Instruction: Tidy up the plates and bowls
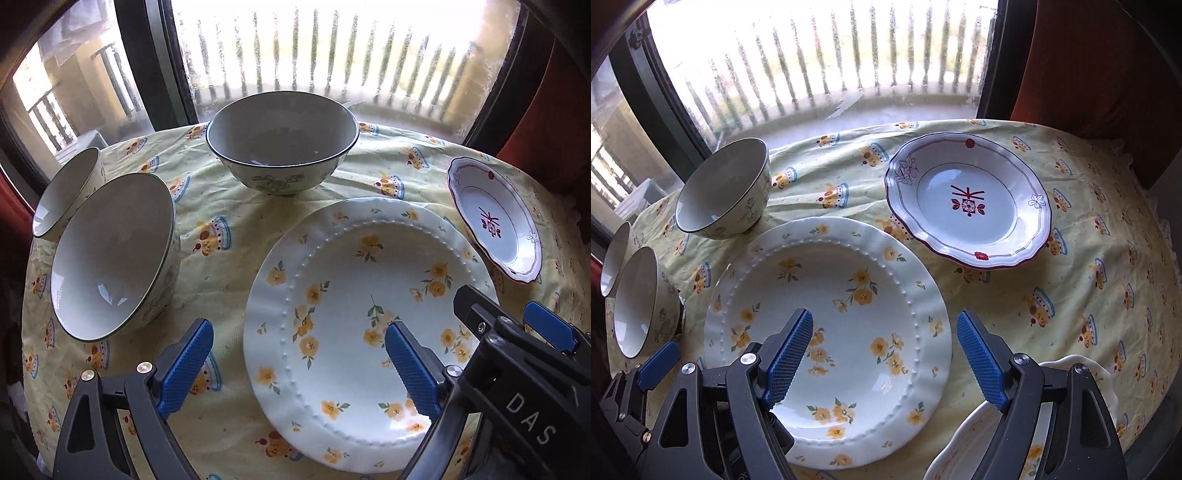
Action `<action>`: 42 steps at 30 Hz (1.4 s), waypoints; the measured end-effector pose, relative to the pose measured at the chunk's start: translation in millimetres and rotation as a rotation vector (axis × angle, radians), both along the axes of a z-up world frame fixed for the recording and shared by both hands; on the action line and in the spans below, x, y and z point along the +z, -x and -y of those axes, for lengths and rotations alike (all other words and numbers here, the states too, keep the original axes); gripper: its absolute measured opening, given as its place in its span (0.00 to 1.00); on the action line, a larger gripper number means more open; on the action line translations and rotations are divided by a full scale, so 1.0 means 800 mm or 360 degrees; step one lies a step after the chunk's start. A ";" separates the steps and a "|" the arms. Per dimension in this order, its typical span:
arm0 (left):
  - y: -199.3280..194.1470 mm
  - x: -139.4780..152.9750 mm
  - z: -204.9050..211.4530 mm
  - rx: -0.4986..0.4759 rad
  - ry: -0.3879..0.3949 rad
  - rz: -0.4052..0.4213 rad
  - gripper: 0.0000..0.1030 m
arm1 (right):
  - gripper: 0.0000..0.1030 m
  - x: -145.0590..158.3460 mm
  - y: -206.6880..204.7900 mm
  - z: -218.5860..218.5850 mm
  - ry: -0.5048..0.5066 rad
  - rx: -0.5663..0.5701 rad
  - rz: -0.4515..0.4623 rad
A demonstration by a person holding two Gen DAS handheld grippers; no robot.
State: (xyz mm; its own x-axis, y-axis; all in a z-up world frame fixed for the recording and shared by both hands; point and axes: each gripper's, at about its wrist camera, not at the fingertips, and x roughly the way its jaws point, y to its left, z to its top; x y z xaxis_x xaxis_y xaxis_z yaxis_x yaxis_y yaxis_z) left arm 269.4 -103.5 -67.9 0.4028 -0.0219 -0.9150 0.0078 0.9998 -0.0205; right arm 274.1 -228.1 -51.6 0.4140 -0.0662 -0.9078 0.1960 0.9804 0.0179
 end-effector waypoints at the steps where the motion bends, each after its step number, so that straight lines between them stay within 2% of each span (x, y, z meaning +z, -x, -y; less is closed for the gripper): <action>1: -0.004 -0.006 0.001 0.0006 -0.0004 -0.0020 0.92 | 0.81 -0.006 -0.006 0.003 0.0001 0.0003 -0.0022; 8: -0.025 -0.037 0.004 0.0023 -0.0037 -0.0099 0.92 | 0.81 -0.039 -0.028 0.015 -0.0022 0.0013 -0.0109; 13: -0.030 -0.045 0.009 -0.0008 -0.0036 -0.0091 0.88 | 0.80 -0.055 -0.041 0.022 -0.0023 0.0017 -0.0158; 16: -0.029 -0.043 0.015 -0.0024 -0.0050 -0.0080 0.83 | 0.68 -0.060 -0.043 0.023 -0.0031 0.0020 -0.0175; 21: -0.028 -0.042 0.011 -0.0043 -0.0039 -0.0093 0.80 | 0.61 -0.059 -0.039 0.024 -0.0004 -0.0007 -0.0176; 28: -0.014 -0.038 -0.002 -0.0065 -0.0046 -0.0138 0.75 | 0.61 -0.051 -0.019 0.012 -0.0011 0.0010 -0.0192; 42: 0.055 -0.044 -0.052 -0.0042 -0.0035 -0.0267 0.75 | 0.60 -0.048 0.057 -0.041 -0.0116 0.0092 -0.0266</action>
State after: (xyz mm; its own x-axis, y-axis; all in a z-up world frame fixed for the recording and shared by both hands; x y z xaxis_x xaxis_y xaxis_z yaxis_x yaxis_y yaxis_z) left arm 225.8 -61.7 -102.8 0.2437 -0.0095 -0.9698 0.0326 0.9995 -0.0016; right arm 228.4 -195.7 -89.6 0.2585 0.0219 -0.9658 0.1455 0.9875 0.0613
